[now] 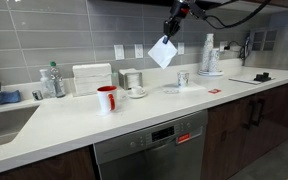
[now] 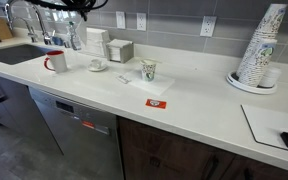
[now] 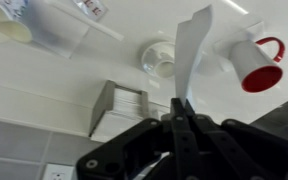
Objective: Remove the paper from the white and red mug cup and cover it on the styrofoam cup top
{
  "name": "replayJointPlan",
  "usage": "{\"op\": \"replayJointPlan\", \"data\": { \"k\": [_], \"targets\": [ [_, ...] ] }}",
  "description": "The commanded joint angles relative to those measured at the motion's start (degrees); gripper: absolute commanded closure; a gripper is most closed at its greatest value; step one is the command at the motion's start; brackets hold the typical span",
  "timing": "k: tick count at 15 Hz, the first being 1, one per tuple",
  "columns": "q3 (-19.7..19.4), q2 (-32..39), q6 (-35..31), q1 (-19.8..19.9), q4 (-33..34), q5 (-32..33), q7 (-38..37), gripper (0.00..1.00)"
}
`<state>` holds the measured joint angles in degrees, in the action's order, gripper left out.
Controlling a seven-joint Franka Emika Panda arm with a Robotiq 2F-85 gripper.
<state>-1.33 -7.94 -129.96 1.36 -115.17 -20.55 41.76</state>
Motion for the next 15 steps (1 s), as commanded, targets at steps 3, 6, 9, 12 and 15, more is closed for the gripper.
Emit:
{"op": "replayJointPlan", "data": {
  "k": [3,6,9,12,15],
  "targets": [
    [-1.85,-1.48,-4.46,-0.58,-2.71,5.13,-4.83,0.99],
    [-1.84,-2.03,-4.91,-0.66,-3.37,5.63,-5.42,0.99],
    [-1.33,-0.95,-6.99,-0.07,-2.75,8.35,-8.47,1.00],
    [-0.94,1.24,-14.41,1.67,-1.60,16.46,-18.14,1.00],
    [-0.75,3.80,-21.31,3.65,-0.46,27.76,-29.74,1.00]
  ]
}}
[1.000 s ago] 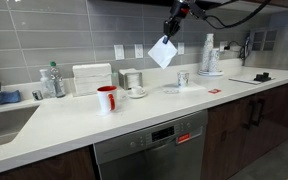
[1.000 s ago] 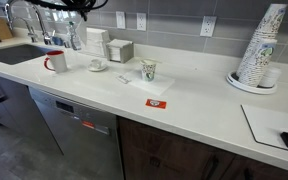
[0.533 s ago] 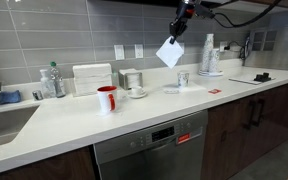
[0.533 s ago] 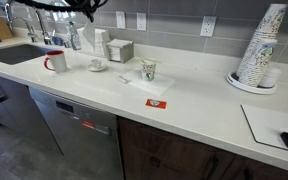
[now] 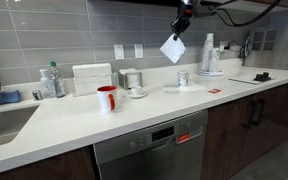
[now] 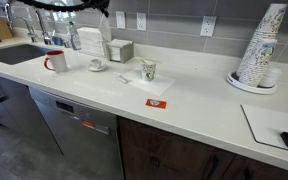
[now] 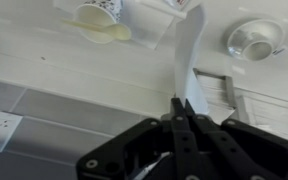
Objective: Remove the paper from the white and red mug cup and cover it on the styrofoam cup top
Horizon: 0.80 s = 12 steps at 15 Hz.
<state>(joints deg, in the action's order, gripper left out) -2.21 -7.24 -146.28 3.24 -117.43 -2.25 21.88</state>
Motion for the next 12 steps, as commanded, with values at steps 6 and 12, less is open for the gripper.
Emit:
{"op": "replayJointPlan", "data": {
  "k": [6,12],
  "targets": [
    [-0.15,9.60,-7.63,7.61,8.94,37.35,-36.84,1.00],
    [-2.67,15.92,3.47,5.15,17.78,65.20,-63.00,1.00]
  ]
}}
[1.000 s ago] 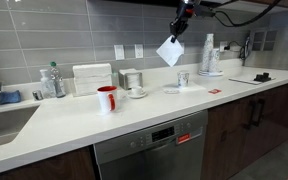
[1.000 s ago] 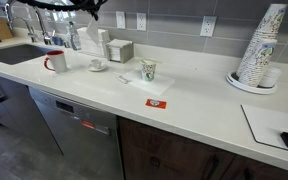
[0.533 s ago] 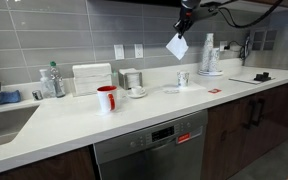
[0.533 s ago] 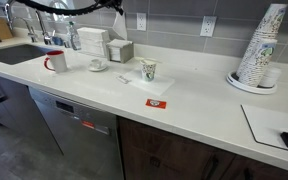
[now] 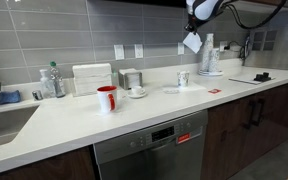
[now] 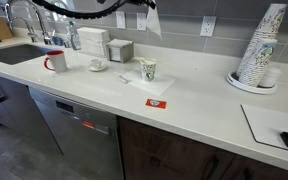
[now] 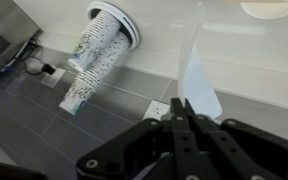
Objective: Remove the paper from the white and red mug cup and cover it on the styrofoam cup top
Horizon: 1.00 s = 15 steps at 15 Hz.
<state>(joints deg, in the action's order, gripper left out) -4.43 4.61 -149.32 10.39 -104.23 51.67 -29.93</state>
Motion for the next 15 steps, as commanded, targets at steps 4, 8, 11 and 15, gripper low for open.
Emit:
{"op": "replayJointPlan", "data": {
  "k": [4,8,11,15],
  "targets": [
    [-1.15,4.30,8.68,-3.77,3.58,10.34,-10.82,1.00],
    [-1.31,4.83,9.16,-4.37,3.91,10.38,-11.14,0.99],
    [-1.51,4.47,9.16,-4.29,3.93,10.40,-11.11,0.99],
    [-1.51,7.40,9.69,-4.83,5.83,11.40,-11.89,1.00]
  ]
}}
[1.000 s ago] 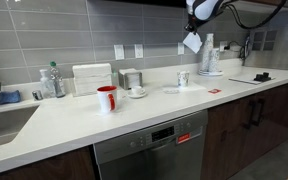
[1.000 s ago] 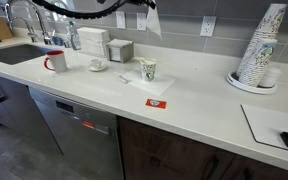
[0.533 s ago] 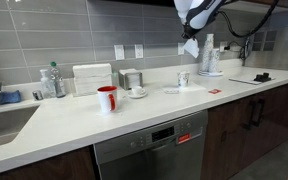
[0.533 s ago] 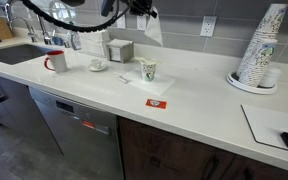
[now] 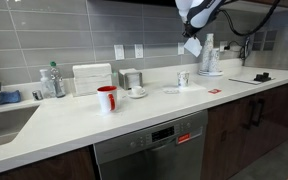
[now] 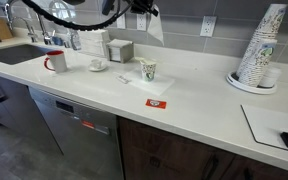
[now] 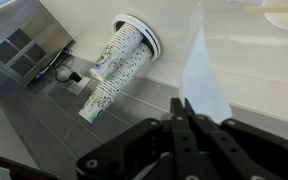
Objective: Remove the paper from the white and red mug cup and cover it on the styrofoam cup top
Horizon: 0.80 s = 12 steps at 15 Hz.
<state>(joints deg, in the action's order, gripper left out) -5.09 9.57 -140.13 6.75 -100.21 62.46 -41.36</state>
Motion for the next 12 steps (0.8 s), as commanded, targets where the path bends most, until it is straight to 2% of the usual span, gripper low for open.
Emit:
{"op": "replayJointPlan", "data": {
  "k": [1,6,12],
  "targets": [
    [-0.89,3.16,0.85,-1.47,2.15,0.96,-0.72,1.00],
    [-1.30,7.40,1.68,-2.64,3.99,1.44,-1.41,1.00],
    [-2.00,10.62,6.85,-4.59,6.12,2.80,-1.34,1.00]
  ]
}}
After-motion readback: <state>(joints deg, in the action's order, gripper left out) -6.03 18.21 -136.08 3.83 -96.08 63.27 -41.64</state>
